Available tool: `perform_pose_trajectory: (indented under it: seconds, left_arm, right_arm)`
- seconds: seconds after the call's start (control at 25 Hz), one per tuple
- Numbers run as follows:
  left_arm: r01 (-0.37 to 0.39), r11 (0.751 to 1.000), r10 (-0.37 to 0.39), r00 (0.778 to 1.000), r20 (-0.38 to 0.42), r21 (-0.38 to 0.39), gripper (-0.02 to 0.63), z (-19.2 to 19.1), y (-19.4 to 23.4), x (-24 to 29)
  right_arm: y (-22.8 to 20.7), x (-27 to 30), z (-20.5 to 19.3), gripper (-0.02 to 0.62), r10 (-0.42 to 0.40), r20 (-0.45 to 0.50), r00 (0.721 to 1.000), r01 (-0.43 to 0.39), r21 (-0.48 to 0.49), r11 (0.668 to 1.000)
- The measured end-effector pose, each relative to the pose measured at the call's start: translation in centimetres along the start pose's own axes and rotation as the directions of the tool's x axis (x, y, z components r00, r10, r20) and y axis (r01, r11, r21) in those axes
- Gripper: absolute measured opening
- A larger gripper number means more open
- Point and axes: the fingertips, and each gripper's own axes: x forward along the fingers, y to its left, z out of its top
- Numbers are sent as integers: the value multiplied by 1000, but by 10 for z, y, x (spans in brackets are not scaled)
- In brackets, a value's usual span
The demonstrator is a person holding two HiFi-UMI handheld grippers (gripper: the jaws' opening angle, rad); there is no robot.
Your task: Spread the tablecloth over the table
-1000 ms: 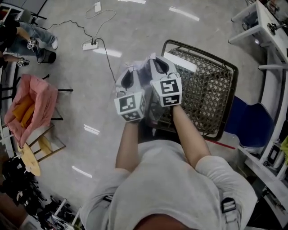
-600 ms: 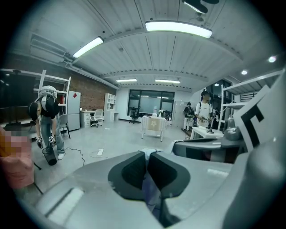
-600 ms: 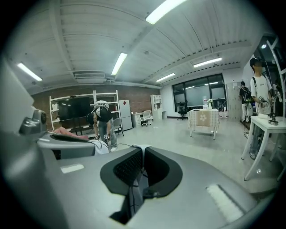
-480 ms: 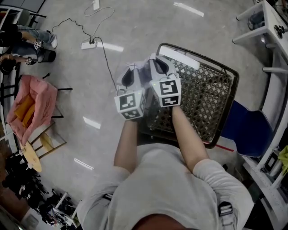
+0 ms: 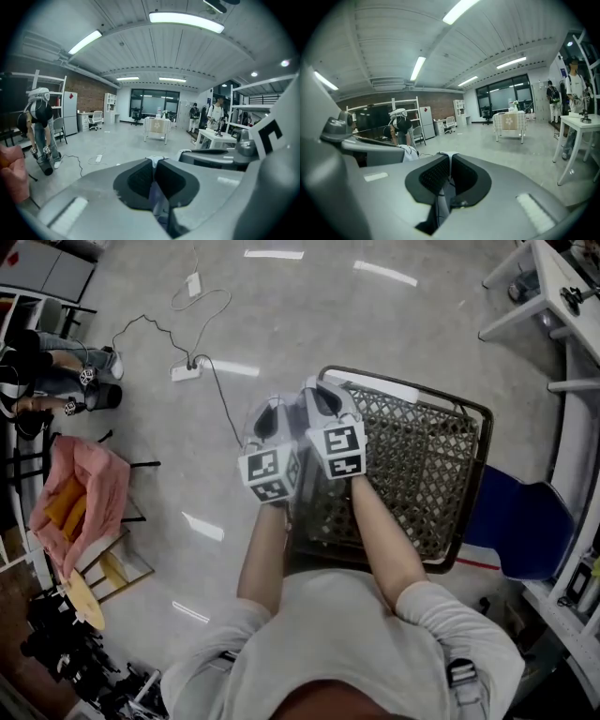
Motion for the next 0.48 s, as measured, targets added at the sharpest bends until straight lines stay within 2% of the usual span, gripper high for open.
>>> perform_pose_trajectory:
  seconds: [0.08, 0.2, 0.36, 0.48]
  left_arm:
    - [28, 999, -29, 999, 31, 24, 23, 30, -11, 14]
    - [79, 995, -87, 987, 137, 60, 23, 104, -37, 28]
    - [141, 987, -159, 934, 320, 78, 23, 197, -67, 13]
    - [157, 983, -181, 903, 389, 92, 23, 229, -85, -8]
  right_arm:
    - [-28, -2, 20, 8, -40, 24, 999, 39, 39, 998]
    - [-97, -24, 75, 8, -146, 119, 982, 135, 92, 986]
    - [-189, -99, 146, 8, -303, 265, 915, 284, 108, 953]
    - [-226, -154, 173, 8, -376, 333, 865, 361, 109, 926]
